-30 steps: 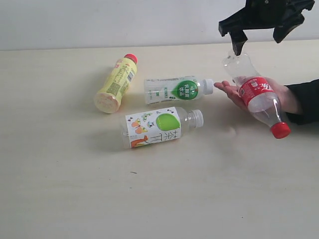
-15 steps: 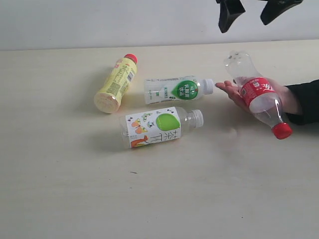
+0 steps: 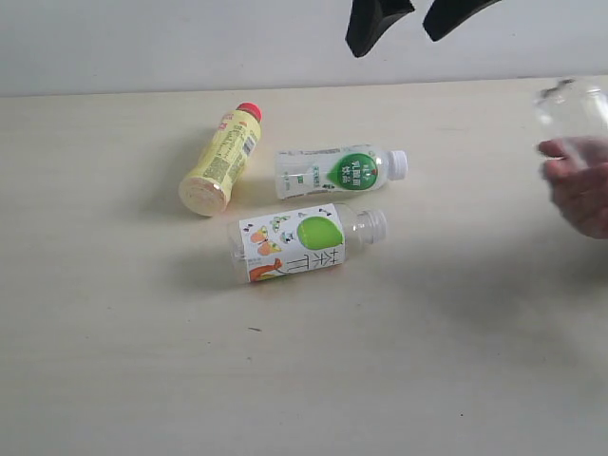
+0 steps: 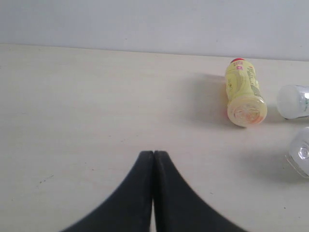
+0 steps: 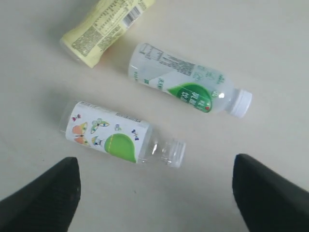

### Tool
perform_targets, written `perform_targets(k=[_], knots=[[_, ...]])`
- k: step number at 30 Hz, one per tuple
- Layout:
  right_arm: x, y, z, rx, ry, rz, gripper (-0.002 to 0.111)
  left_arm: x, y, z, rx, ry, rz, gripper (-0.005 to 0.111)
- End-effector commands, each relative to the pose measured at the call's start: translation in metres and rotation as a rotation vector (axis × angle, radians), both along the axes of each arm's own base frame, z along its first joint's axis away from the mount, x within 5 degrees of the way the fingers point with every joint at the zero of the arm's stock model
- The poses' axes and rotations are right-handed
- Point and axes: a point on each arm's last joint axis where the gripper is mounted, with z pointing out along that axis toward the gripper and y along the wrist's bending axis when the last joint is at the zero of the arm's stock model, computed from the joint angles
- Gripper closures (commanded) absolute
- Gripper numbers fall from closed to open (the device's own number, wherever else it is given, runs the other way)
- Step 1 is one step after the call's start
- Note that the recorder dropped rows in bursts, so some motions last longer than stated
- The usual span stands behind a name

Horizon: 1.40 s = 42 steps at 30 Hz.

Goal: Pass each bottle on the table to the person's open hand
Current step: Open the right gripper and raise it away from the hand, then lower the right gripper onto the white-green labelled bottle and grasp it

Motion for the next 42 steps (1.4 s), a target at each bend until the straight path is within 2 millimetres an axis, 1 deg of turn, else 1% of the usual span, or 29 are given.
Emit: perform_targets(k=[1,7,11,25,32,35,40,42], knots=[[-0.011,0.018,0.006,0.004,-0.024,0.075,0.027,0.000,0.000,-0.001,0.000,-0.007,-0.006,0.104],[-0.021,0.034,0.006,-0.010,-0.038,0.153,0.027,0.000,0.000,-0.001,0.000,-0.007,-0.006,0.104],[-0.025,0.040,0.006,-0.018,-0.048,0.197,0.027,0.000,0.000,-0.001,0.000,-0.007,-0.006,0.104],[-0.025,0.041,0.006,-0.024,-0.058,0.228,0.027,0.000,0.000,-0.001,0.000,-0.007,-0.006,0.104],[-0.025,0.041,0.006,-0.126,-0.181,0.527,0.027,0.000,0.000,-0.001,0.000,-0.007,-0.006,0.104],[-0.024,0.041,0.004,-0.185,-0.246,0.705,0.027,0.000,0.000,-0.001,0.000,-0.007,-0.006,0.104],[-0.017,0.045,-0.009,-0.247,-0.289,0.889,0.027,0.000,0.000,-0.001,0.000,-0.007,-0.006,0.104],[-0.008,0.049,-0.015,-0.266,-0.338,0.906,0.027,0.000,0.000,-0.001,0.000,-0.007,-0.006,0.104]])
